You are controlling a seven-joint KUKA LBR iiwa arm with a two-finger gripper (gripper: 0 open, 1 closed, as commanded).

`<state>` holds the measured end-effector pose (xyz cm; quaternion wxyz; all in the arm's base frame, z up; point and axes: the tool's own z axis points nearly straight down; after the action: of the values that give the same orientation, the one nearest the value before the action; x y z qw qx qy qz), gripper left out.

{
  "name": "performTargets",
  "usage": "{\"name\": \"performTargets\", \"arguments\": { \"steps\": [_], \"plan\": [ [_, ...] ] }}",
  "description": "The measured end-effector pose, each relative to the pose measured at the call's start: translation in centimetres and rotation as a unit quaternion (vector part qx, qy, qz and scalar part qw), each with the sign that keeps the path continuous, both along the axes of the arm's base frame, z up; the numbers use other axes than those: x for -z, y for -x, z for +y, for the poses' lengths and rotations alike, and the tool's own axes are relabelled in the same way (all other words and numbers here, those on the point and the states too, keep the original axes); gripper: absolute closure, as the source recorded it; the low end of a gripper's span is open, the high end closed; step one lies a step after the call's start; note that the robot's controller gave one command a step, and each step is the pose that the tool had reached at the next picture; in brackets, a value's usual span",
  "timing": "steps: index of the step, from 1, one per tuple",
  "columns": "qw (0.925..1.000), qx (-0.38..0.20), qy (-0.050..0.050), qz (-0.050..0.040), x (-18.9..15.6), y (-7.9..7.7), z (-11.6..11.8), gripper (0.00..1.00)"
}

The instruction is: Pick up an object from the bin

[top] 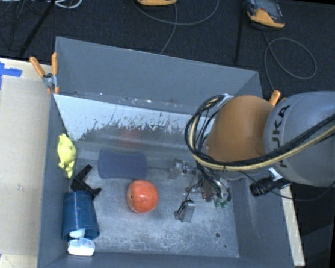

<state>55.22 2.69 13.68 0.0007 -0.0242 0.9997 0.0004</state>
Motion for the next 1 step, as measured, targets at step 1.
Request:
{"name": "performTargets", "arguments": {
  "steps": [1],
  "plan": [
    [1.0000,-0.005,0.000,-0.0011,3.67,-2.74,0.68,0.00]
  ]
}}
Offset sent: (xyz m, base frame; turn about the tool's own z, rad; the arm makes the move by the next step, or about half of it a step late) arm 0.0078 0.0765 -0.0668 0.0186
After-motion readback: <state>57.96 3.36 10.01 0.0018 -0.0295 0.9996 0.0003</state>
